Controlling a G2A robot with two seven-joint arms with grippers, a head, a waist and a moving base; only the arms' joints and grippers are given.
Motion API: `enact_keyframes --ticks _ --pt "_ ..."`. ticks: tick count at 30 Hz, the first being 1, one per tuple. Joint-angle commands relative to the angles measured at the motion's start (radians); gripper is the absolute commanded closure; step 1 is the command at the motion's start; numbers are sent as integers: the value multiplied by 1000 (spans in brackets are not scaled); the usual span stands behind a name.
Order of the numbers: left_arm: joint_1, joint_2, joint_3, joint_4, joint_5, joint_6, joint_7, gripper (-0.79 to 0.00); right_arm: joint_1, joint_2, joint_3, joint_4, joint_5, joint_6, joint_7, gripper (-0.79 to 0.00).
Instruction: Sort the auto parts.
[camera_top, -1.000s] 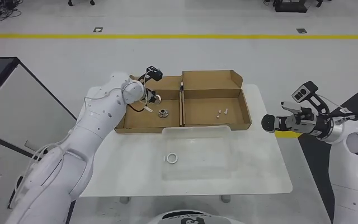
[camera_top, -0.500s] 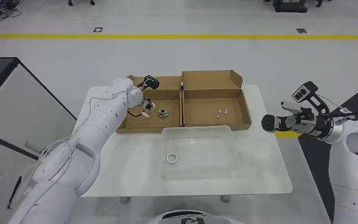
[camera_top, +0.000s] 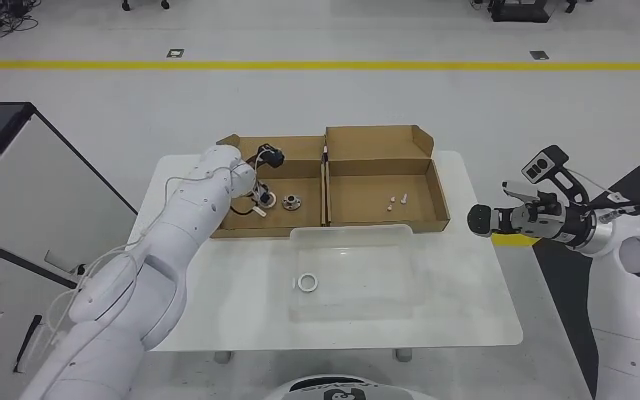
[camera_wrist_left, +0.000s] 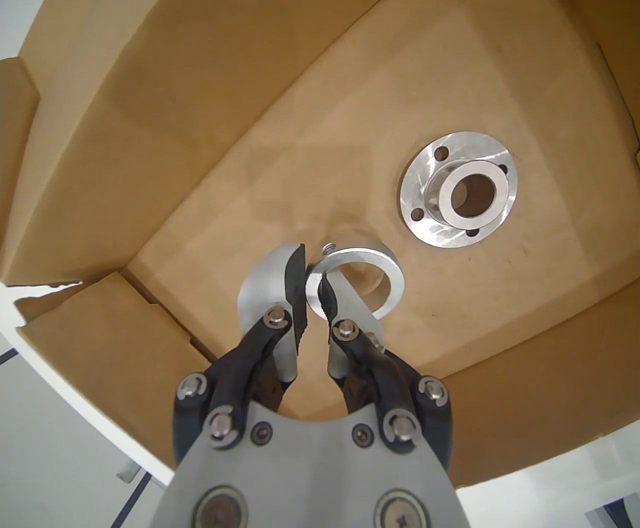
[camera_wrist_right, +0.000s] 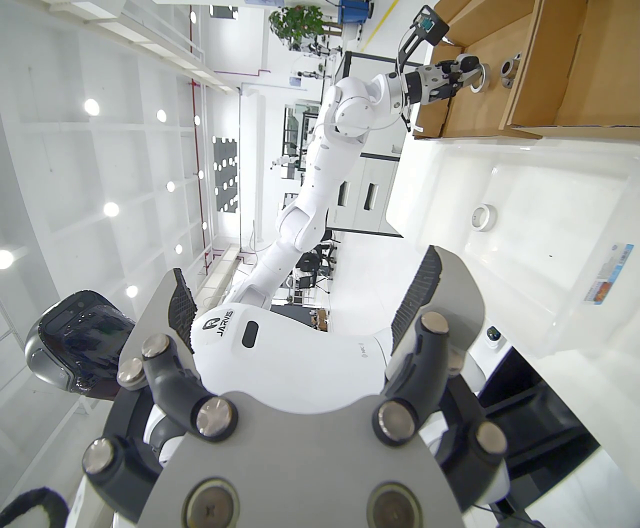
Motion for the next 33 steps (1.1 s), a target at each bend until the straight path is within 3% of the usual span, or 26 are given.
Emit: enact_keyframes --ticks 1,3,12,18,21,24,33 --pt "-1 -3 -2 10 -5 -4 -2 -449 0 0 0 0 0 0 0 -785" --pt "-4 -5 -4 20 -8 -7 -3 -785 0 0 0 0 0 0 0 -785" --pt "-45 -1 -50 39 -55 -13 17 -785 0 0 0 0 0 0 0 -785" --pt "-74 29 -102 -29 -68 -53 10 -785 0 0 0 0 0 0 0 -785" --pt "-64 57 -150 -123 -100 -122 -7 -785 0 0 0 0 0 0 0 -785" --pt "-23 96 -208 -279 -106 -181 -34 -785 0 0 0 0 0 0 0 -785" --pt "281 212 -404 -978 -198 -198 -340 -785 0 0 0 0 0 0 0 -785"
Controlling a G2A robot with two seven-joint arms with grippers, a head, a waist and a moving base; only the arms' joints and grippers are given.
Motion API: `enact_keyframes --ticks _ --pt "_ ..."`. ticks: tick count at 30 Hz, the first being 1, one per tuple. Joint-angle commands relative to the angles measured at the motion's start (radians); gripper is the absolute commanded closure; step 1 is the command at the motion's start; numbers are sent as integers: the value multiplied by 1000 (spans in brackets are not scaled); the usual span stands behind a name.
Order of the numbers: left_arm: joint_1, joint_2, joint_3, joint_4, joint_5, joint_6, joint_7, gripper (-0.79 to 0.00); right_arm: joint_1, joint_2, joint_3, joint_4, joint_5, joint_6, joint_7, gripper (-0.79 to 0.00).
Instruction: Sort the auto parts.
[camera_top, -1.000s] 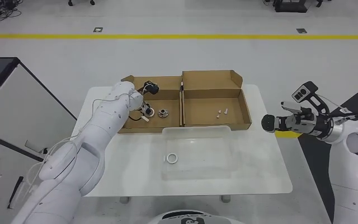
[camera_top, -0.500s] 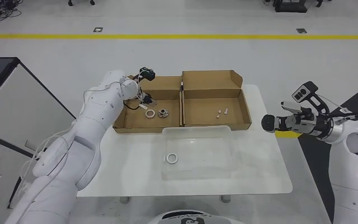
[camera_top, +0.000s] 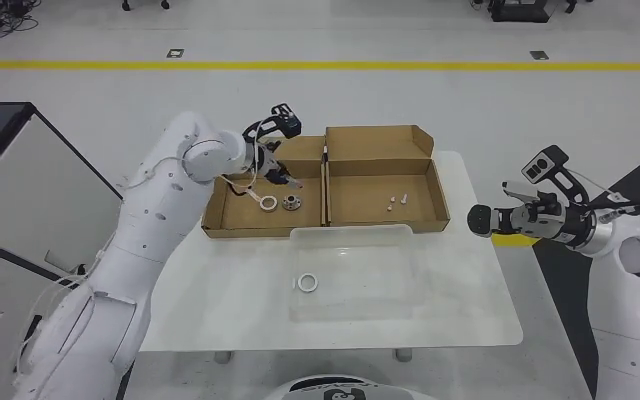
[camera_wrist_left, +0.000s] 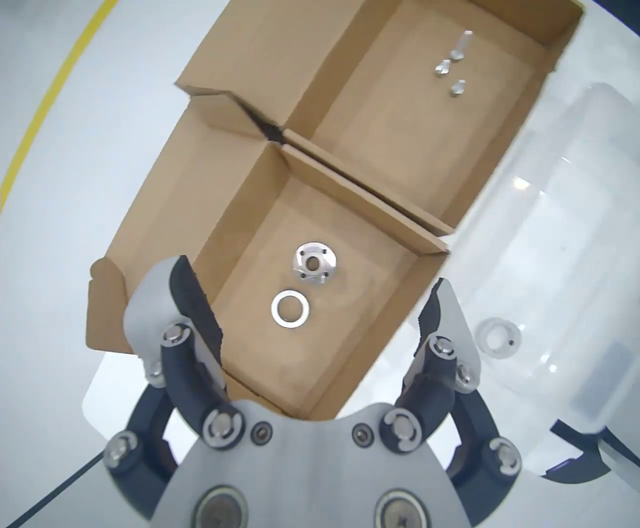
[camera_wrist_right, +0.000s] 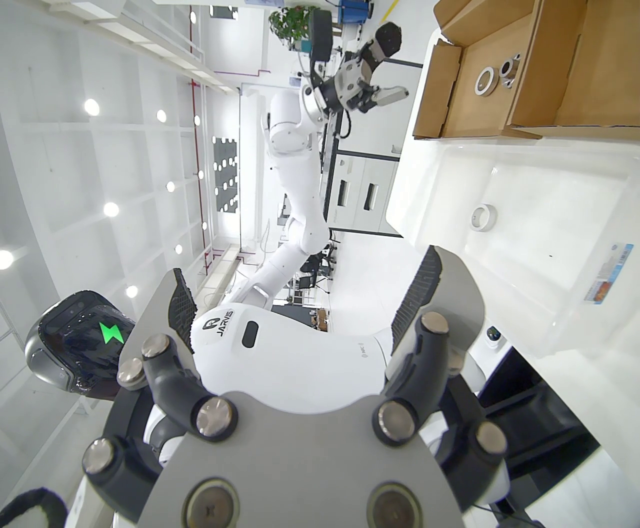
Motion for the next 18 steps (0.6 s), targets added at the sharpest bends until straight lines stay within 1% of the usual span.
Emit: enact_keyframes --ticks 1,3,4,6,9,14,18 --pt "78 19 -11 -167 -26 27 -41 -785 0 0 0 0 0 0 0 -785" --pt "128 37 -9 -265 -55 54 -69 -785 0 0 0 0 0 0 0 -785" --pt "149 46 4 -309 -65 66 -81 -785 0 0 0 0 0 0 0 -785" --pt "180 63 24 -378 -107 90 -105 -785 0 0 0 0 0 0 0 -785" --pt "205 87 53 -453 -146 119 -133 -785 0 0 0 0 0 0 0 -785" --pt "223 116 72 -509 -205 149 -163 -785 0 0 0 0 0 0 0 -785" --pt "220 119 72 -516 -196 149 -163 -785 0 0 0 0 0 0 0 -785"
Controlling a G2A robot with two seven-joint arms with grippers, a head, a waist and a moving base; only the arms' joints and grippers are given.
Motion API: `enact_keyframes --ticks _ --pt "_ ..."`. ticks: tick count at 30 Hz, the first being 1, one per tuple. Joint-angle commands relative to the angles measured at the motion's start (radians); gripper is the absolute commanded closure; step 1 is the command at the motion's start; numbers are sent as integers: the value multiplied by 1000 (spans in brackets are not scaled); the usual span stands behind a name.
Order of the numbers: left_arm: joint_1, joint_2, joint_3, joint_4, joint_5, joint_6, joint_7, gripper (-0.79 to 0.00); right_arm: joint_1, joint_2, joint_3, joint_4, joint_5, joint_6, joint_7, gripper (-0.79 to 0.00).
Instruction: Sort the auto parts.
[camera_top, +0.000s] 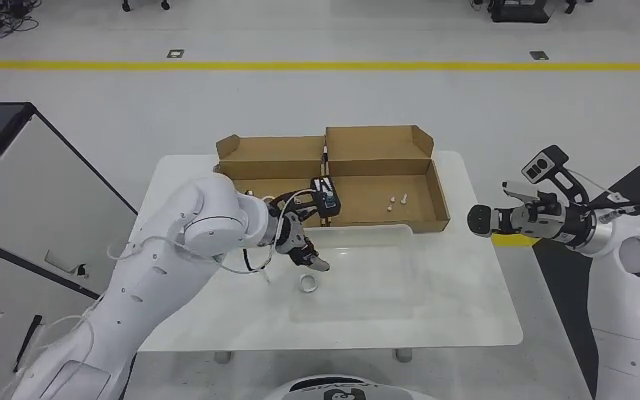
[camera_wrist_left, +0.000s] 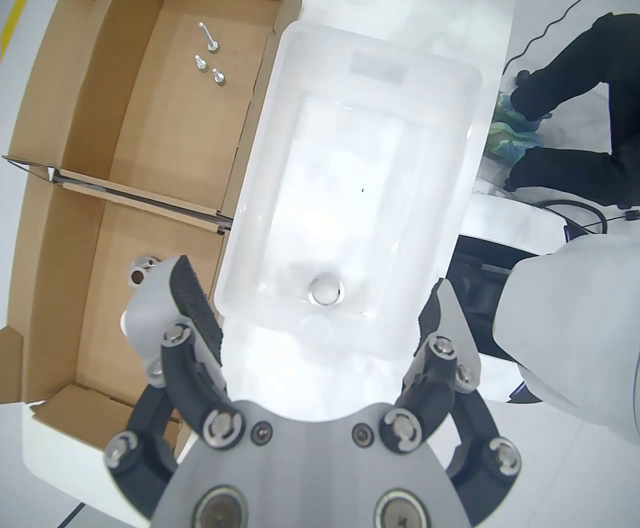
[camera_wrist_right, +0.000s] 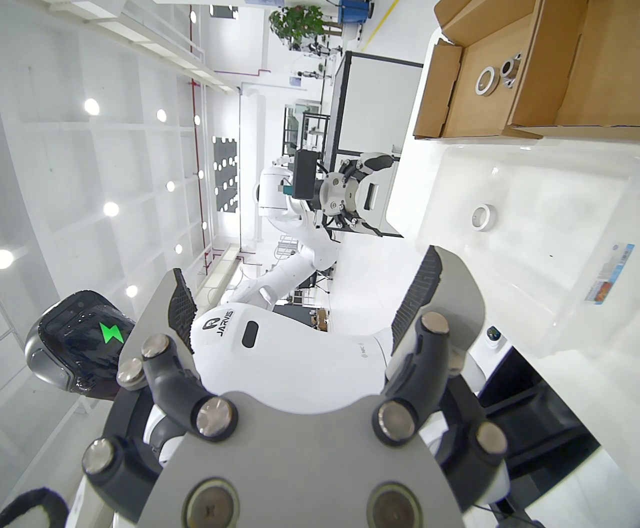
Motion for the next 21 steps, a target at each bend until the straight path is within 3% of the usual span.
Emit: enact_keyframes --ticks 1,9,14,21 --pt "0 0 0 1 1 0 0 -785 0 0 0 0 0 0 0 -785" --pt "4 -1 17 -6 11 -9 9 -785 0 0 0 0 0 0 0 -785" --pt "-72 -1 189 -18 85 -4 4 -785 0 0 0 0 0 0 0 -785" --pt "-276 -3 435 46 82 21 -21 -785 0 0 0 0 0 0 0 -785"
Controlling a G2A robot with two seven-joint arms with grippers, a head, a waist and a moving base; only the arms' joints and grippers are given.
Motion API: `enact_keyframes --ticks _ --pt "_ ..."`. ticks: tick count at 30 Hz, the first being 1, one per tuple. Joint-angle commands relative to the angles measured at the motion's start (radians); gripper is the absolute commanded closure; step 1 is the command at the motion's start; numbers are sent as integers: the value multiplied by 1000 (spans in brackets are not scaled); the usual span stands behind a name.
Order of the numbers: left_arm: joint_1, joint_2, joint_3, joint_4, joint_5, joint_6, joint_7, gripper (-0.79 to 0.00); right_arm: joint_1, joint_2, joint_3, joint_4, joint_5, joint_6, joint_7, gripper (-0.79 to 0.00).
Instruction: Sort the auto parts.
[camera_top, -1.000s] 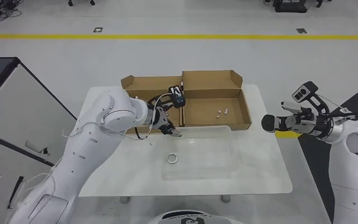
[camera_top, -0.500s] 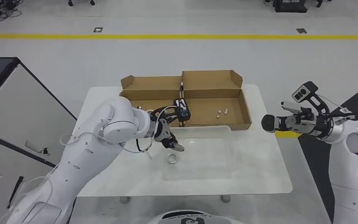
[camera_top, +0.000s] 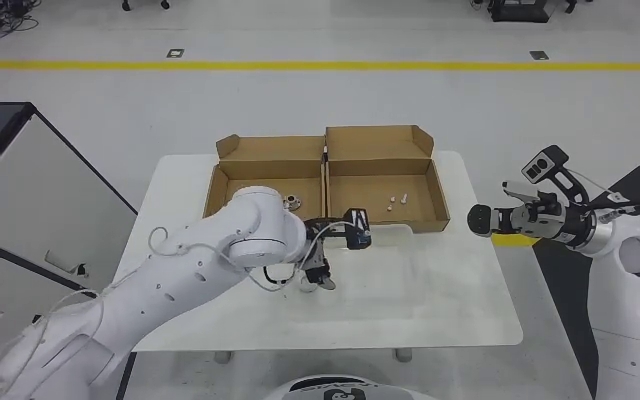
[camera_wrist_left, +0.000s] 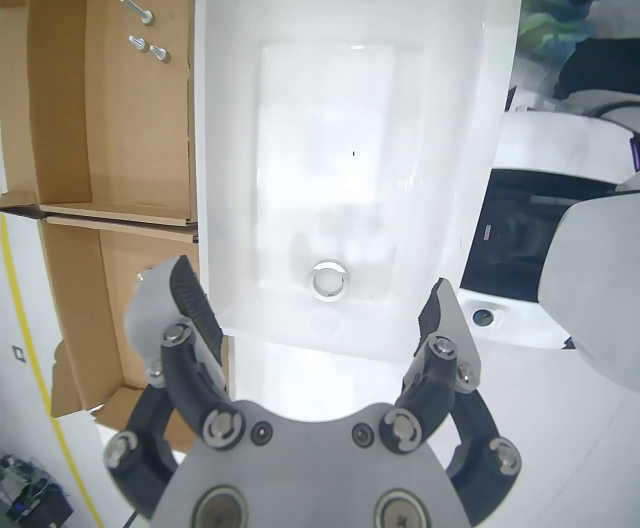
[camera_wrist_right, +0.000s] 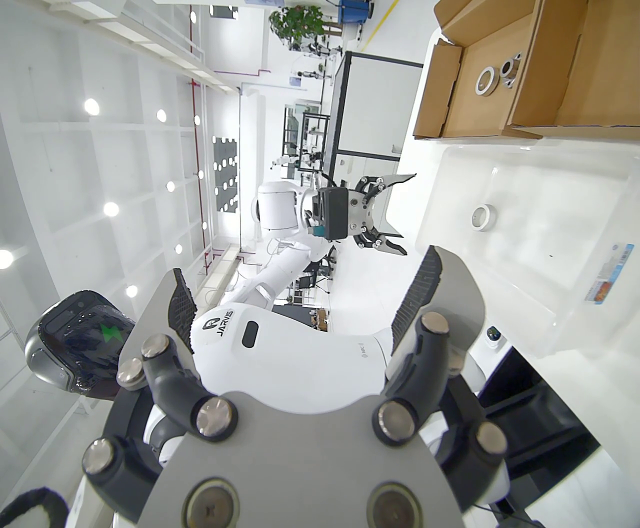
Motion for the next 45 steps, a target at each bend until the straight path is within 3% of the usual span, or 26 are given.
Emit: enact_keyframes --ticks 1,6,9,10,12,15,18,21,34,40,45 --pt "-66 -4 77 21 -6 2 -2 -785 0 0 0 0 0 0 0 -785" --pt "-201 -19 229 92 -52 -13 13 -785 0 0 0 0 0 0 0 -785" --pt "-266 -31 306 125 -80 -30 30 -742 0 0 0 0 0 0 0 -785" --pt "-286 -35 327 135 -90 -37 38 -711 0 0 0 0 0 0 0 -785" --pt "-319 -43 364 154 -107 -51 51 -576 0 0 0 0 0 0 0 -785" --pt "-345 -53 385 178 -123 -63 63 -502 0 0 0 0 0 0 0 -785" --pt "-336 -61 385 187 -106 -64 64 -425 0 0 0 0 0 0 0 -785" --pt "-313 -67 385 188 -71 -61 61 -397 0 0 0 0 0 0 0 -785" --pt "-199 -93 385 243 87 -74 74 -385 0 0 0 0 0 0 0 -785" --pt "-171 -106 385 280 138 -85 85 -434 0 0 0 0 0 0 0 -785" --pt "-154 -115 385 309 173 -88 88 -406 0 0 0 0 0 0 0 -785"
